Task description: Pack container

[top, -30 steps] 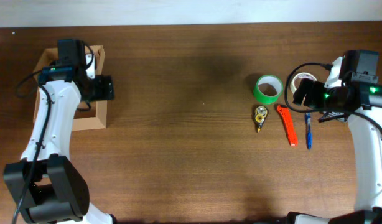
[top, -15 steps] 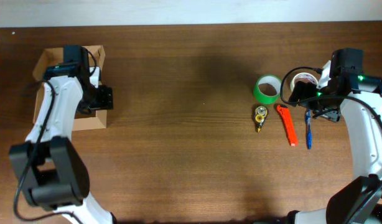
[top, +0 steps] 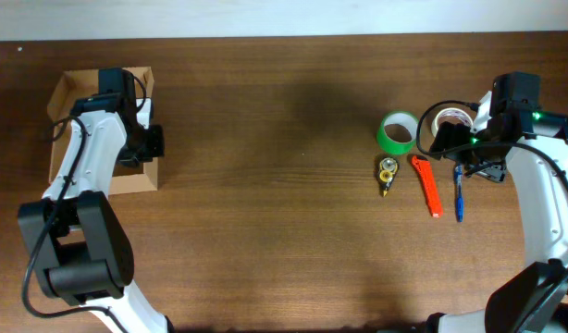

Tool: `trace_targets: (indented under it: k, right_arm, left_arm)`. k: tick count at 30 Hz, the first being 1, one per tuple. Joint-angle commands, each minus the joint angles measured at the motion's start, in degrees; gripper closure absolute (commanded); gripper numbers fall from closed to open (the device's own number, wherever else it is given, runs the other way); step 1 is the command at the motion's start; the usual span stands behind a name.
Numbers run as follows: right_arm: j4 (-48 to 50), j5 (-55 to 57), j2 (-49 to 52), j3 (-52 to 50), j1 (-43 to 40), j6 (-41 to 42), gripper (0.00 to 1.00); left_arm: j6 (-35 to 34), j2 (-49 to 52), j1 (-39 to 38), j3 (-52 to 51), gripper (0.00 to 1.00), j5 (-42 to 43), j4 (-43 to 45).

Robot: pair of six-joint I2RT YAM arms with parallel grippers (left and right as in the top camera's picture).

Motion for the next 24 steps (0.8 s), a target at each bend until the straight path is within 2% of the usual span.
trace_targets:
  k: [1, 5, 13, 19, 24]
  right_arm:
    - [-0.2, 0.0, 0.1, 1.3, -0.2, 0.6, 0.07]
    - [-0.2, 0.0, 0.1, 1.3, -0.2, 0.6, 0.08]
    - [-0.2, 3.5, 0.0, 1.3, -0.2, 0.2, 0.08]
    - [-0.7, 5.7, -1.1, 3.2, -1.6, 0.2, 0.07]
    - [-3.6, 7.7, -1.1, 8.3, -6.3, 0.2, 0.03]
  left_arm:
    - [-2.9, 1.4, -0.4, 1.5, 0.98, 0.6, -1.0]
    - [-5.3, 1.4, -3.3, 6.1, 0.98, 0.6, -6.2]
    - [-8.5, 1.4, -13.5, 24.4, 0.99, -4.2, -16.3]
    - [-14.0, 1.4, -22.9, 34.2, 0.98, -4.4, -19.0]
    - [-20.9, 1.4, -30.0, 36.1, 0.99, -4.4, -19.2]
